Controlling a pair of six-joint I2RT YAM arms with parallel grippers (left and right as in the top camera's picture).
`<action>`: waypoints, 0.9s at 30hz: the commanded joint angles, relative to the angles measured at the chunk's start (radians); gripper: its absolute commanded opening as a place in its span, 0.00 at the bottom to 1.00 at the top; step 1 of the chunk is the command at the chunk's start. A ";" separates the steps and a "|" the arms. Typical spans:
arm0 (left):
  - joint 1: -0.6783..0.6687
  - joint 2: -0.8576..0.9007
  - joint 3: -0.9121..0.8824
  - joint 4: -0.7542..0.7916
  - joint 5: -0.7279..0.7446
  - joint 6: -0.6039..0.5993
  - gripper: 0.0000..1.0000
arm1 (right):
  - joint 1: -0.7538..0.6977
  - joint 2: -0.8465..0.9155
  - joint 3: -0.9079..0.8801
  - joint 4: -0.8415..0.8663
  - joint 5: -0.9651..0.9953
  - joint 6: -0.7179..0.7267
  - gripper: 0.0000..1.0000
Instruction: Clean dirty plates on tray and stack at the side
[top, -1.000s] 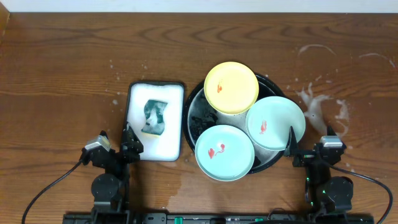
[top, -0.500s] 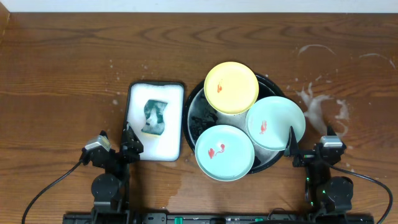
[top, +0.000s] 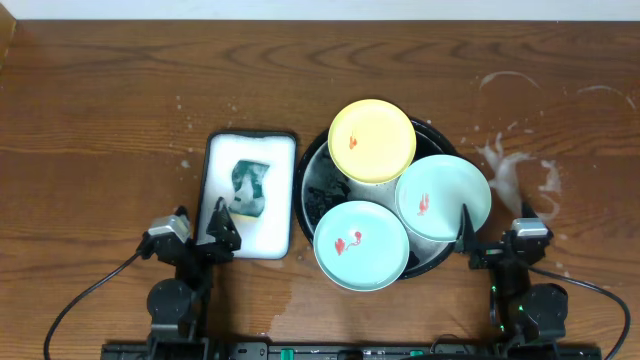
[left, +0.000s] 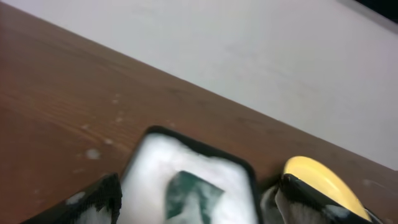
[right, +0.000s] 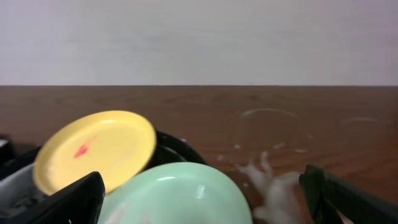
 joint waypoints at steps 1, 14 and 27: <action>0.005 0.002 0.014 0.018 0.060 0.003 0.81 | 0.011 -0.003 -0.003 0.059 -0.188 0.000 0.99; 0.005 0.500 0.727 -0.480 0.065 0.065 0.81 | 0.011 0.276 0.552 -0.234 -0.249 0.041 0.99; 0.005 1.142 1.228 -1.020 0.123 0.066 0.81 | 0.011 1.011 1.199 -0.869 -0.307 0.048 0.99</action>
